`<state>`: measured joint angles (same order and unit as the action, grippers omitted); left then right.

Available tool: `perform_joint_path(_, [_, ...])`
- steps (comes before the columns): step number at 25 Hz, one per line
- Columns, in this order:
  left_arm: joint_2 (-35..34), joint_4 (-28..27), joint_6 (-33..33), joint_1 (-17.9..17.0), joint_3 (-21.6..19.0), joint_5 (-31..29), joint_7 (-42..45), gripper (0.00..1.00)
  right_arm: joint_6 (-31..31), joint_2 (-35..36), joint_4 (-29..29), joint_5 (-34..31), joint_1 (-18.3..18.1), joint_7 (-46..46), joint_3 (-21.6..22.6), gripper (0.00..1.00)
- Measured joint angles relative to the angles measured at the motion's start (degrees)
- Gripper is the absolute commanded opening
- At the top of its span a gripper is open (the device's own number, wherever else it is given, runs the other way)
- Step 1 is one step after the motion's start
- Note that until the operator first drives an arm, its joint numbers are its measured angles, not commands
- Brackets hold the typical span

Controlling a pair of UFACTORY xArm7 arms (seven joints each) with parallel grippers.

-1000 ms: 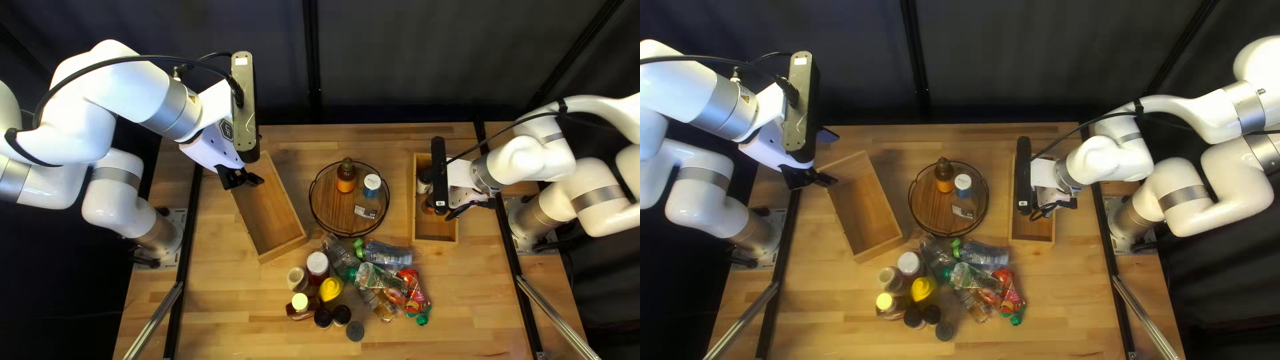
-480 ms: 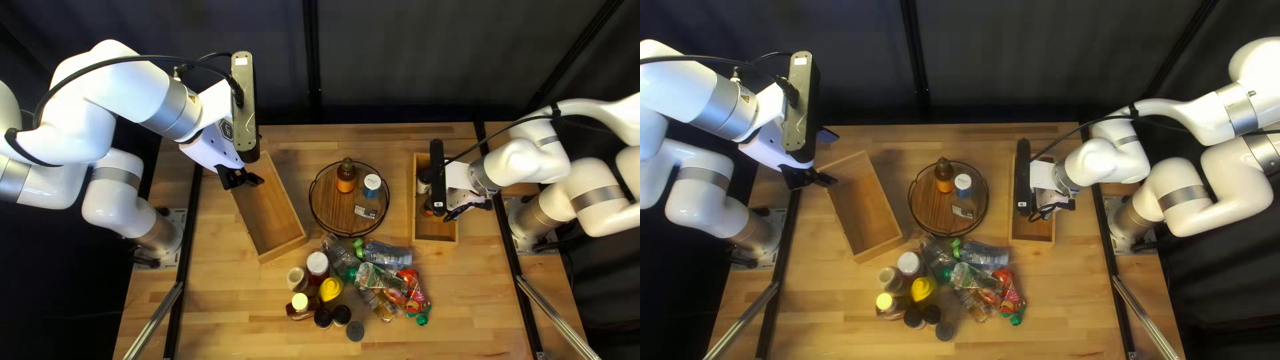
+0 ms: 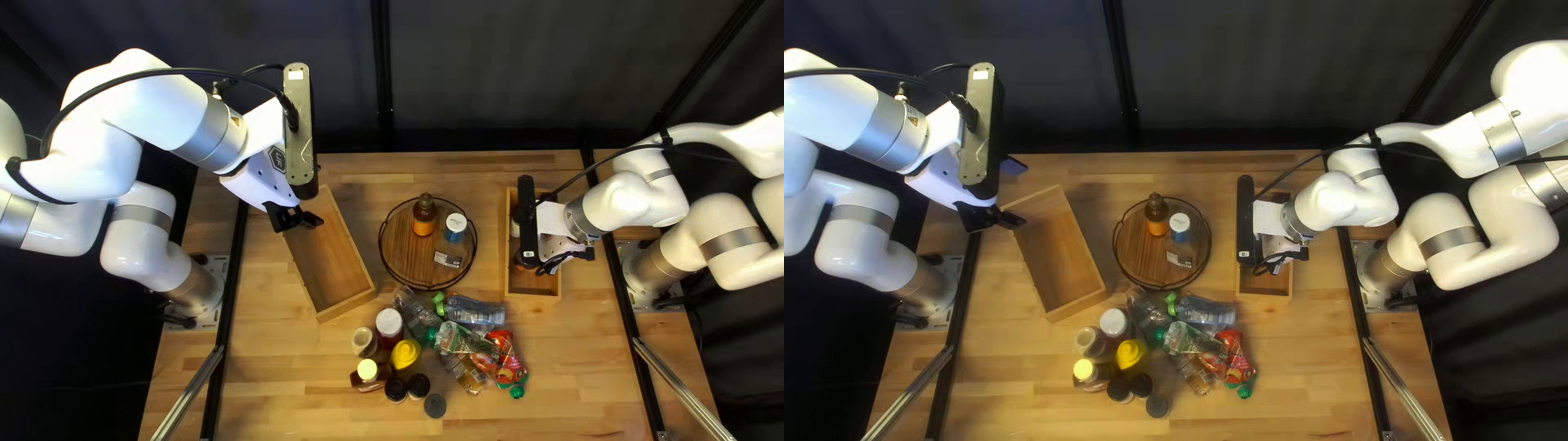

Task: Separate condiments, baby food and spices and place it in 3 different racks/containers

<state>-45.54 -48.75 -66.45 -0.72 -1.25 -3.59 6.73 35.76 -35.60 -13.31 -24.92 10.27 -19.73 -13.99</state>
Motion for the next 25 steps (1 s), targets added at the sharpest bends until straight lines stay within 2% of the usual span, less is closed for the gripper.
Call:
perform_joint_path(4, [0.0,0.0,0.0,0.0,0.0,0.0,0.0,1.0,5.16,-1.07,-2.82,1.68,2.02,-1.19,2.59,1.0])
perform_joint_path(8, [0.0,0.0,0.0,0.0,0.0,0.0,0.0,1.0,10.43,1.16,-9.27,4.28,5.8,-3.32,6.78,1.0])
perform_joint_path(17, [0.0,0.0,0.0,0.0,0.0,0.0,0.0,1.0,11.42,22.03,-28.02,11.17,13.95,-3.26,11.53,1.0])
perform_joint_path(21, [0.0,0.0,0.0,0.0,0.0,0.0,0.0,1.0,10.28,29.57,-33.58,13.08,15.44,-4.17,12.71,1.0])
perform_joint_path(25, [0.0,0.0,0.0,0.0,0.0,0.0,0.0,1.0,10.94,35.25,-38.46,12.57,16.14,-9.17,13.4,1.0])
